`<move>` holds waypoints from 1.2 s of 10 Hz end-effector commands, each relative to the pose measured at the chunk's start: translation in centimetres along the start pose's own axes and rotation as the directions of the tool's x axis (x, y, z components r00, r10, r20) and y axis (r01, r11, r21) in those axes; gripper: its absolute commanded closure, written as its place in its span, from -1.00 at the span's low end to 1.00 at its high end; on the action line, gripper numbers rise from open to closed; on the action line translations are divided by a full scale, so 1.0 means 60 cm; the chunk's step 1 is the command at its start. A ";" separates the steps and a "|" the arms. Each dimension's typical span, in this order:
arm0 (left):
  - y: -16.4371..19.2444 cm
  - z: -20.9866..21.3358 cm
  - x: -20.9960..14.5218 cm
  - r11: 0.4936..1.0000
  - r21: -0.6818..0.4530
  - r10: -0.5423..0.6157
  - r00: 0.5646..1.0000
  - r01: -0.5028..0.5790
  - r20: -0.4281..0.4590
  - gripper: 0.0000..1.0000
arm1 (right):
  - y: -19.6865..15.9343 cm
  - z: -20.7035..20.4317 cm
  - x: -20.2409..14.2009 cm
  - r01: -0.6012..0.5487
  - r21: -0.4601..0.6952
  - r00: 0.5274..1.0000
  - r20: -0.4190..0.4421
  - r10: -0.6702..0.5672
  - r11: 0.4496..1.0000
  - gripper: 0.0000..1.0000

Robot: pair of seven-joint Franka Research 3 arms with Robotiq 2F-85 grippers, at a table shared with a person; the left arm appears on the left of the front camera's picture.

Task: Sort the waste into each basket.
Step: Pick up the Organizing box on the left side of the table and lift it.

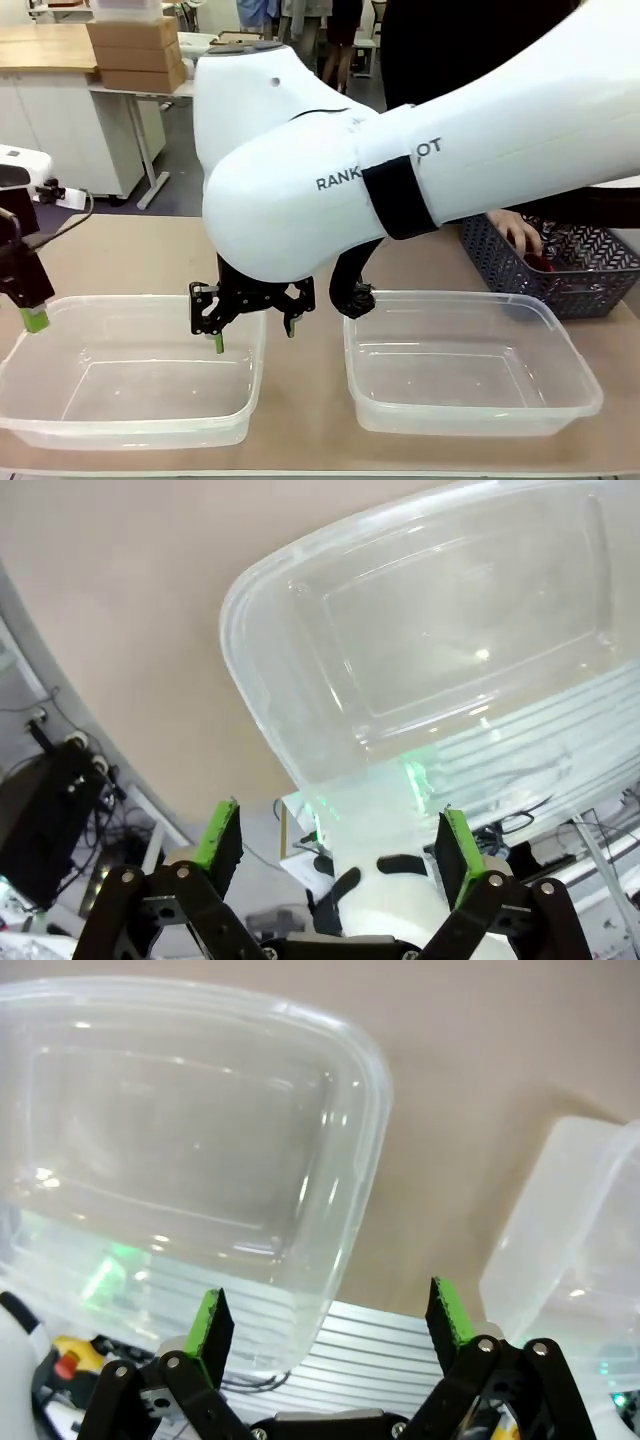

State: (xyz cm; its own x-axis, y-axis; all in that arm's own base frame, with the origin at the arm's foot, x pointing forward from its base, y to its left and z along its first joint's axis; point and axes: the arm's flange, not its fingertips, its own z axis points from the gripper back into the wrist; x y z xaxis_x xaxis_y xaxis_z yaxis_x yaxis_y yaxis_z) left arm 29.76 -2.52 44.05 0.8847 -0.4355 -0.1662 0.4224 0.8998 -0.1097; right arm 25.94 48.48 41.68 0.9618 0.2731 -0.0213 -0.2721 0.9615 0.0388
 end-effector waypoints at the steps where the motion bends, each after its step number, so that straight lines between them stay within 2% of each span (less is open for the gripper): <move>1: -0.017 -0.161 -0.040 0.999 -0.038 0.026 0.999 -0.027 -0.034 -1.00 | 0.020 -0.010 0.015 0.049 -0.044 0.998 -0.023 -0.050 0.998 -1.00; 4: -0.004 -0.226 -0.054 0.995 -0.081 0.060 0.996 -0.066 -0.066 -1.00 | 0.040 -0.049 0.030 0.093 -0.095 0.992 -0.079 -0.100 0.991 -1.00; 7: 0.020 -0.232 -0.073 0.992 -0.079 0.096 0.995 -0.098 -0.034 -1.00 | 0.032 -0.066 0.033 0.158 -0.149 0.979 -0.105 -0.175 0.976 -1.00; 8: 0.030 -0.232 -0.080 0.993 -0.078 0.090 0.996 -0.090 -0.009 -0.56 | 0.033 -0.073 0.031 0.143 -0.151 0.980 -0.115 -0.161 0.978 0.03; 9: 0.037 -0.233 -0.089 0.991 -0.092 0.103 0.995 -0.101 0.009 0.20 | 0.034 -0.081 0.031 0.159 -0.138 0.979 -0.110 -0.174 0.978 0.15; 10: 0.039 -0.237 -0.094 0.991 -0.080 0.107 0.994 -0.106 0.010 0.64 | 0.035 -0.082 0.031 0.169 -0.123 0.978 -0.106 -0.182 0.978 1.00; 11: 0.039 -0.242 -0.096 0.992 -0.080 0.104 0.995 -0.102 0.012 1.00 | 0.031 -0.078 0.032 0.196 -0.127 0.973 -0.095 -0.209 0.972 1.00; 12: 0.040 -0.249 -0.097 0.992 -0.084 0.101 0.995 -0.100 0.011 1.00 | 0.030 -0.074 0.032 0.212 -0.124 0.972 -0.077 -0.223 0.969 1.00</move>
State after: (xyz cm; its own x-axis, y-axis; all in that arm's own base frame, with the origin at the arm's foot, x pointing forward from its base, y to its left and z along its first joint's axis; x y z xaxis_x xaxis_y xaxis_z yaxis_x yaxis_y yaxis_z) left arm 34.17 2.55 37.22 0.9250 -0.3235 -0.1991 0.2903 0.9401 -0.1787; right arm 27.15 50.33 36.85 0.9826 0.1037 -0.1544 -0.1172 0.9898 -0.0810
